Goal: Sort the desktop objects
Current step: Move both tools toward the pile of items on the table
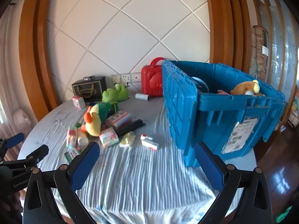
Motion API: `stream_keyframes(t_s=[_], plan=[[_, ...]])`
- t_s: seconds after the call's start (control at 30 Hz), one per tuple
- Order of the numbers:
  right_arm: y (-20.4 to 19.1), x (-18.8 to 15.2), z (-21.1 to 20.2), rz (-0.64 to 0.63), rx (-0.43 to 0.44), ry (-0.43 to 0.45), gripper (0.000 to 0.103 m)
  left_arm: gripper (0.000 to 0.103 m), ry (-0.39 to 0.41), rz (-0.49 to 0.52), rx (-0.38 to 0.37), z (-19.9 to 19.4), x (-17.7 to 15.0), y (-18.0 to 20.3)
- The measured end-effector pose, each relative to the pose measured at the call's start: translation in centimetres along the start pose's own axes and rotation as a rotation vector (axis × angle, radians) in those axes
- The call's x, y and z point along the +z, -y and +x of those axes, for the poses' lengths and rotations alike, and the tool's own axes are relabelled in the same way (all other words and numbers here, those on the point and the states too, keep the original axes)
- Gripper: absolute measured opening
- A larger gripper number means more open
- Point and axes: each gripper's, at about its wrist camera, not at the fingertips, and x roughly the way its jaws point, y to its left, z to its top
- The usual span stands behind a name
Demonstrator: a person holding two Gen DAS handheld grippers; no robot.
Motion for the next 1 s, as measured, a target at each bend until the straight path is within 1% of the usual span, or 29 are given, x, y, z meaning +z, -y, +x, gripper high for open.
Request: stream_keyframes(t_s=[0.17,0.23,0.3,0.37,0.47,0.53,0.6,0.67,0.73,0.8,0.9,1.0], plan=[[-0.8,1.4,2.0,0.013,-0.033,0.017,0.103,0.091,0.001,0.007,-0.028,3.1,1.7,-0.9],[-1.2,1.9,2.7,0.035,-0.029,0.037,0.103,0.091,0.003,0.014,-0.052,4.5,2.5,-1.3],[-1.8,2.5,3.1,0.055,-0.018,0.078,0.103,0.091,0.013,0.024,-0.081,5.6,3.3,-1.8],[-2.8,3.4,4.1,0.043,-0.025,0.095,0.103,0.091,0.015,0.042,-0.094,6.8,4.0,-2.4],[-4.7,4.4,7.2,0.002,-0.043,0.029,0.103,0.091,0.015,0.072,-0.098,8.9,4.7,-3.7],[-5.8,4.5,8.7,0.016,-0.033,0.018,0.103,0.091,0.007,0.085,-0.098,10.3,4.7,-5.0],[-7.1,4.6,10.2,0.025,-0.016,0.011,0.103,0.091,-0.008,0.092,-0.106,11.8,4.5,-6.2],[-8.5,4.5,11.5,0.010,-0.001,0.009,0.103,0.091,-0.030,0.095,-0.094,13.4,4.2,-7.3],[-10.0,4.3,13.0,-0.012,0.031,-0.014,0.103,0.091,-0.068,0.084,-0.091,14.9,3.6,-8.4],[-11.3,4.3,15.0,-0.032,0.071,-0.048,0.103,0.091,-0.082,0.082,-0.084,15.8,2.9,-9.2],[-13.1,4.6,18.0,-0.054,0.142,-0.088,0.103,0.091,-0.115,0.071,-0.048,17.3,2.0,-10.5],[-14.8,5.0,20.9,-0.104,0.219,-0.114,0.103,0.091,-0.168,0.030,0.012,19.1,1.3,-11.8]])
